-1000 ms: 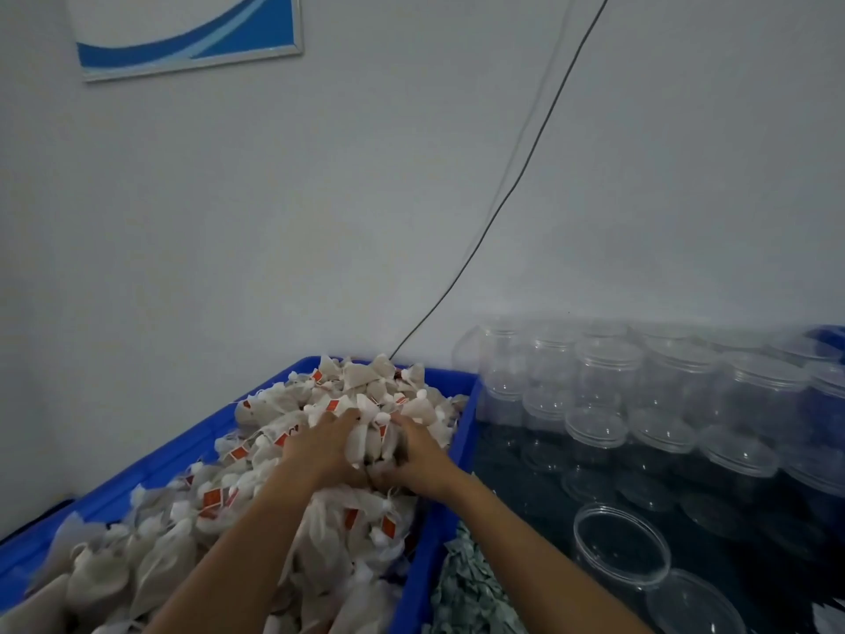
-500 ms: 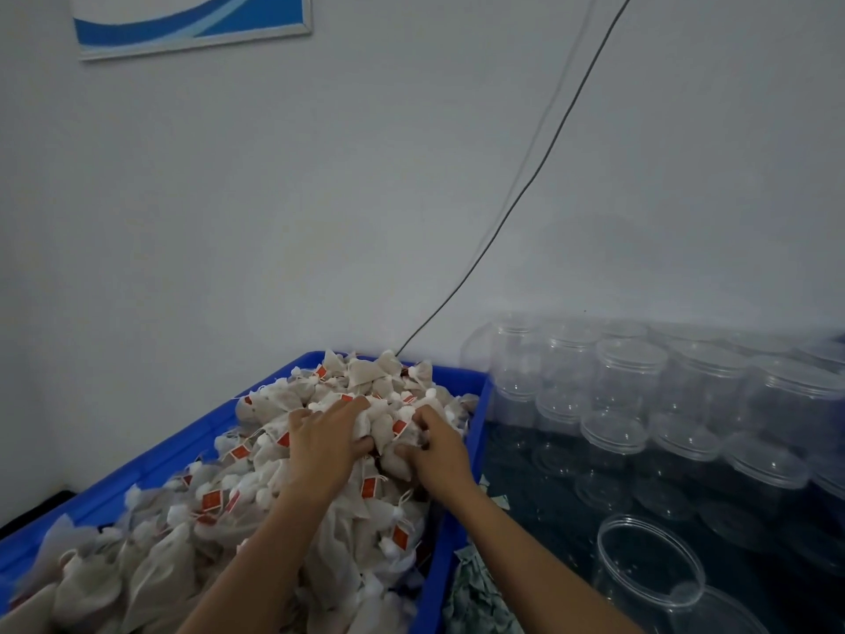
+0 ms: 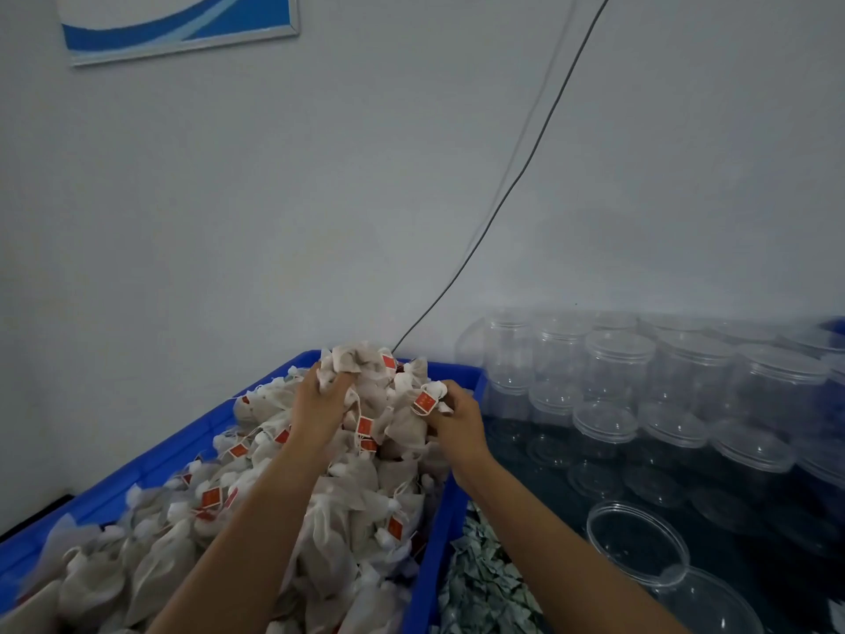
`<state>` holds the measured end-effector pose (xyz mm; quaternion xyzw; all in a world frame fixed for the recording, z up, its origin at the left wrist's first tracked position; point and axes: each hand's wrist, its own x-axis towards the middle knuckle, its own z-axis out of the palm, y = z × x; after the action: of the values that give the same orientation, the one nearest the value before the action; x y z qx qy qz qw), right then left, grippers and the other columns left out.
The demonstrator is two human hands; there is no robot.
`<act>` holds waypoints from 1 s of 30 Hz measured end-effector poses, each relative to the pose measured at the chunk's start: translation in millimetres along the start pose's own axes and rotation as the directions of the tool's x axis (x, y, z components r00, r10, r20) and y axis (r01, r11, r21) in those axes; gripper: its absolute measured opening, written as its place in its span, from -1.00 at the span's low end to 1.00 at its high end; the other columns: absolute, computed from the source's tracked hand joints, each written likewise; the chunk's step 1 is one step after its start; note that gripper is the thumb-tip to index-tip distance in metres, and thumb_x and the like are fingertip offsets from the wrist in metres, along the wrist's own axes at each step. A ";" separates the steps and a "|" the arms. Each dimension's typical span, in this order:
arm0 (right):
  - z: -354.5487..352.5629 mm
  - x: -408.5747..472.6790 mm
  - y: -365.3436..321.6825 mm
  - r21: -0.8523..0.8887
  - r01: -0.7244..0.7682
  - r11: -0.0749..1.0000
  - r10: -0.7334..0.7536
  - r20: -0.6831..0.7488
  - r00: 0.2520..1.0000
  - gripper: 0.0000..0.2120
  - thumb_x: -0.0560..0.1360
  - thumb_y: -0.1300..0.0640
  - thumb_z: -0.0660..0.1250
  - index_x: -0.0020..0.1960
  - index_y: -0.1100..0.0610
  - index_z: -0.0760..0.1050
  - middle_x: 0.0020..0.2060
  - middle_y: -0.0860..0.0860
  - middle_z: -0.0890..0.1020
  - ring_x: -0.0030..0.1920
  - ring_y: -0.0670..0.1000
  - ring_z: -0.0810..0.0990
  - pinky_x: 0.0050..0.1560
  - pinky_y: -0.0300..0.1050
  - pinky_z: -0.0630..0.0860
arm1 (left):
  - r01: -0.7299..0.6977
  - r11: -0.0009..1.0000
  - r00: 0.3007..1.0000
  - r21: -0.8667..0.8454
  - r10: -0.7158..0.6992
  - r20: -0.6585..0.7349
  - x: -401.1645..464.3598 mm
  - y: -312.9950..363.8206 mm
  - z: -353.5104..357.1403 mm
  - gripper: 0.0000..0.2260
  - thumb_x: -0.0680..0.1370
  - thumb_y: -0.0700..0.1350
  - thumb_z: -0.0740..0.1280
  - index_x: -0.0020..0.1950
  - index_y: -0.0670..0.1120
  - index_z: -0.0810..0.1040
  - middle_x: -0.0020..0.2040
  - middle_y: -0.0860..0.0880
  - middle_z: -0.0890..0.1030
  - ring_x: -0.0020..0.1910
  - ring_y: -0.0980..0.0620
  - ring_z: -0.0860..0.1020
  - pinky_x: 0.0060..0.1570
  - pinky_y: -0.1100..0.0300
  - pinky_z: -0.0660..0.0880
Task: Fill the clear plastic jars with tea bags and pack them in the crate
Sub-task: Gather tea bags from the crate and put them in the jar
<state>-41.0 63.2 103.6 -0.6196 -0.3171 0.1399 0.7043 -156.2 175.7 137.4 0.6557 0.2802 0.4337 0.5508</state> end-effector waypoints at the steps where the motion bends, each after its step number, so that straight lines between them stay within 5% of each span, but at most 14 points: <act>1: -2.3 -0.9 -0.1 -0.007 -0.004 1.000 0.004 0.020 1.000 -0.83 0.57 0.20 0.30 0.15 0.16 0.53 0.05 0.06 0.62 0.08 0.03 0.60 0.16 0.03 0.57 | 0.085 0.987 0.996 -0.137 -0.081 0.032 -1.5 1.2 -1.9 -0.84 0.59 -0.01 0.29 0.07 -0.08 0.53 -0.08 -0.09 0.62 -0.08 -0.10 0.60 -0.03 -0.02 0.53; 3: -7.4 -4.4 1.8 -0.005 0.008 1.000 -0.008 0.091 0.996 -0.81 0.56 0.21 0.32 0.16 0.12 0.53 0.07 0.03 0.62 0.10 0.00 0.59 0.15 -0.04 0.57 | 0.219 0.916 0.975 -0.335 -0.196 0.099 -3.5 0.5 -6.6 -0.74 0.60 -0.02 0.28 0.22 -0.13 0.52 0.08 -0.16 0.63 0.08 -0.15 0.61 0.09 -0.09 0.55; 7: -11.6 -12.7 7.3 -0.108 0.043 0.993 -0.011 0.280 0.960 -0.82 0.54 0.22 0.34 0.13 0.20 0.52 0.05 0.04 0.62 0.09 0.00 0.59 0.08 -0.10 0.58 | 0.303 0.830 0.951 -0.468 -0.234 0.201 -8.8 -2.4 -14.4 -0.66 0.61 -0.06 0.26 0.34 -0.19 0.46 0.21 -0.25 0.58 0.18 -0.23 0.57 0.13 -0.13 0.55; 11: -10.3 -13.0 14.5 -0.261 0.124 0.957 -0.045 0.288 0.957 -0.78 0.56 0.20 0.30 0.12 0.34 0.48 0.03 0.19 0.61 0.06 0.12 0.58 0.09 -0.12 0.56 | 0.277 0.896 0.957 -0.347 -0.226 0.181 -14.0 -10.6 -22.9 -0.64 0.60 -0.04 0.28 0.36 -0.12 0.42 0.24 -0.20 0.57 0.20 -0.22 0.57 0.25 -0.23 0.46; 14: -10.1 -9.4 10.6 -0.217 0.085 0.972 -0.042 0.198 0.979 -0.86 0.55 0.21 0.32 0.06 0.26 0.52 -0.12 0.09 0.61 -0.10 0.00 0.58 -0.20 -0.37 0.53 | 0.145 0.976 0.987 -0.162 -0.132 0.089 -17.5 -12.5 -25.4 -0.65 0.59 0.02 0.29 0.33 -0.07 0.44 0.18 -0.13 0.60 0.14 -0.14 0.59 0.19 -0.14 0.52; 18: -6.5 -2.4 3.6 -0.137 0.055 0.989 -0.034 0.156 0.987 -0.92 0.57 0.19 0.29 0.04 0.08 0.52 -0.09 0.00 0.63 -0.07 -0.05 0.60 -0.21 -0.38 0.51 | 0.170 0.949 0.984 -0.267 -0.151 0.092 -15.1 -15.5 -27.3 -0.62 0.59 -0.01 0.30 0.37 -0.10 0.41 0.20 -0.16 0.59 0.13 -0.16 0.60 0.15 -0.12 0.54; 20: -2.1 -1.0 2.9 -0.252 0.071 0.965 -0.005 0.254 0.967 -0.97 0.58 0.16 0.27 -0.02 0.10 0.48 -0.08 0.04 0.60 -0.04 0.03 0.59 -0.09 -0.24 0.54 | 0.187 0.930 0.982 -0.316 -0.167 0.087 -12.8 -17.7 -28.7 -0.56 0.58 0.01 0.30 0.41 -0.11 0.37 0.24 -0.17 0.56 0.17 -0.18 0.58 0.21 -0.18 0.50; 23: 8.4 -2.8 6.9 -0.492 0.190 0.850 0.071 0.464 0.883 -0.87 0.57 0.14 0.24 -0.15 0.11 0.43 -0.18 0.02 0.54 -0.16 -0.01 0.50 -0.09 -0.18 0.45 | 0.185 0.916 0.982 -0.356 -0.161 0.097 -12.1 -19.8 -29.7 -0.53 0.57 0.07 0.30 0.42 -0.08 0.36 0.26 -0.15 0.55 0.19 -0.18 0.58 0.23 -0.19 0.48; 27: 19.7 -2.8 14.5 -0.666 0.341 0.663 0.018 0.470 0.883 -0.85 0.60 0.14 0.19 -0.16 0.01 0.34 -0.30 -0.11 0.41 -0.29 -0.13 0.37 -0.17 -0.24 0.36 | 0.220 0.877 0.975 -0.428 -0.193 0.106 -12.6 -20.3 -30.0 -0.52 0.56 0.06 0.32 0.43 -0.05 0.36 0.28 -0.14 0.55 0.20 -0.18 0.57 0.24 -0.20 0.47; 30: 20.5 -5.8 13.0 -0.606 0.291 0.741 -0.019 0.414 0.910 -0.86 0.59 0.12 0.22 -0.15 0.02 0.37 -0.25 -0.09 0.46 -0.27 -0.16 0.40 -0.13 -0.28 0.38 | 0.240 0.872 0.971 -0.428 -0.207 0.121 -15.0 -20.0 -29.7 -0.51 0.54 0.08 0.33 0.43 -0.04 0.36 0.27 -0.13 0.56 0.19 -0.18 0.58 0.24 -0.21 0.47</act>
<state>-55.5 78.4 90.2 -0.7578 -0.5277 0.0772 0.3761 -187.1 182.0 114.6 0.4927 0.2293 0.3955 0.7405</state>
